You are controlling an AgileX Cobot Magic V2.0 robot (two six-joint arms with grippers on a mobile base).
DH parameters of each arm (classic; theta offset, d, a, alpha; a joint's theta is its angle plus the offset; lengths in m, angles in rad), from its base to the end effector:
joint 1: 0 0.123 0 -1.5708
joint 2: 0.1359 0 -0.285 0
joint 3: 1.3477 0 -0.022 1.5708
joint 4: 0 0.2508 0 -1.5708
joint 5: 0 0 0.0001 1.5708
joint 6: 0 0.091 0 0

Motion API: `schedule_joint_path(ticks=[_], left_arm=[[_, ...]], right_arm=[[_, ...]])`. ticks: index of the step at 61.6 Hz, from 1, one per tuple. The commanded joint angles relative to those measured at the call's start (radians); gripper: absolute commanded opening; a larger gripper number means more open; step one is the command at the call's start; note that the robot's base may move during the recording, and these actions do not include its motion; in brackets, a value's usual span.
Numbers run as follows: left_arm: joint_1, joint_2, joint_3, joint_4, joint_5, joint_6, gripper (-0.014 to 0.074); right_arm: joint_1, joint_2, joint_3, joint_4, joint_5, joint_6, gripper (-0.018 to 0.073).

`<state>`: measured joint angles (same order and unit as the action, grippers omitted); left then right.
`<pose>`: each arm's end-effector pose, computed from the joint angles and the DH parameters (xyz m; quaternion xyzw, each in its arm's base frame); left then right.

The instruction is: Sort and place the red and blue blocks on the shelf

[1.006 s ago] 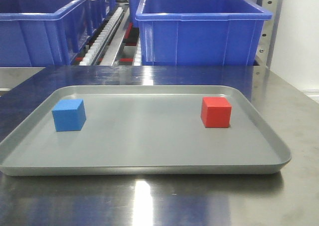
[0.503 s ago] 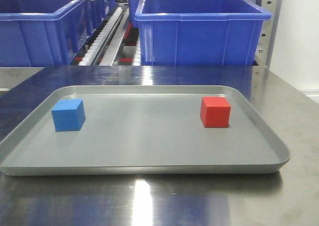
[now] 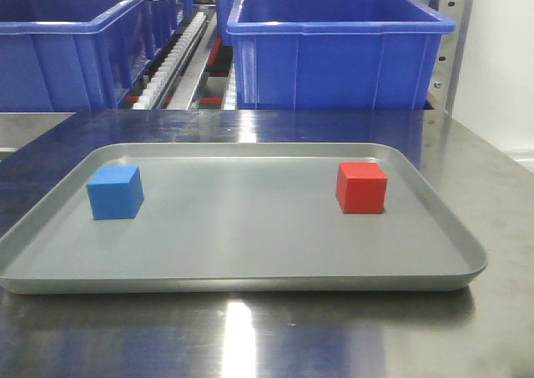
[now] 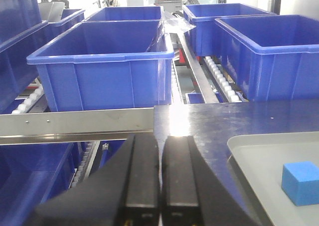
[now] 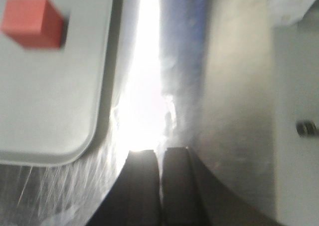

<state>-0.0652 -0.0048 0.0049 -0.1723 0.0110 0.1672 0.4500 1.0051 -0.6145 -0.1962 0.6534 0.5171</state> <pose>0.0560 -0.0038 0.2108 0.0211 0.6793 -0.0264 0.7331 0.1666 0.0685 0.2547 -0.0243 0.9500 0.0688 0.3036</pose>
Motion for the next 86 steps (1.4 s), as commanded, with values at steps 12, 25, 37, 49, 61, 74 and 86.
schedule_joint_path(ticks=[12,25,37,49,61,74,86], left_arm=[[-0.007,-0.015,0.029,-0.003,-0.087,-0.004,0.0124],[-0.007,-0.015,0.029,-0.003,-0.087,-0.004,0.0124],[-0.007,-0.015,0.029,-0.003,-0.087,-0.004,0.0124],[-0.007,-0.015,0.029,-0.003,-0.087,-0.004,0.0124],[-0.007,-0.015,0.029,-0.003,-0.087,-0.004,0.0124],[-0.007,-0.015,0.029,-0.003,-0.087,-0.004,0.0124],[-0.007,-0.015,0.029,-0.003,-0.087,-0.004,0.0124]], right_arm=[[0.072,0.256,-0.282,0.018,0.163,0.061,0.0616],[0.072,0.411,-0.508,0.133,0.328,0.057,0.0573],[0.072,0.543,-0.686,0.168,0.375,0.016,0.0571],[0.072,0.681,-0.847,0.169,0.459,-0.012,0.0571],[0.073,0.761,-0.922,0.181,0.461,-0.012,0.0571],[0.080,0.778,-0.922,0.182,0.425,-0.012,0.0571],[0.080,0.809,-0.922,0.181,0.430,-0.015,0.0571]])
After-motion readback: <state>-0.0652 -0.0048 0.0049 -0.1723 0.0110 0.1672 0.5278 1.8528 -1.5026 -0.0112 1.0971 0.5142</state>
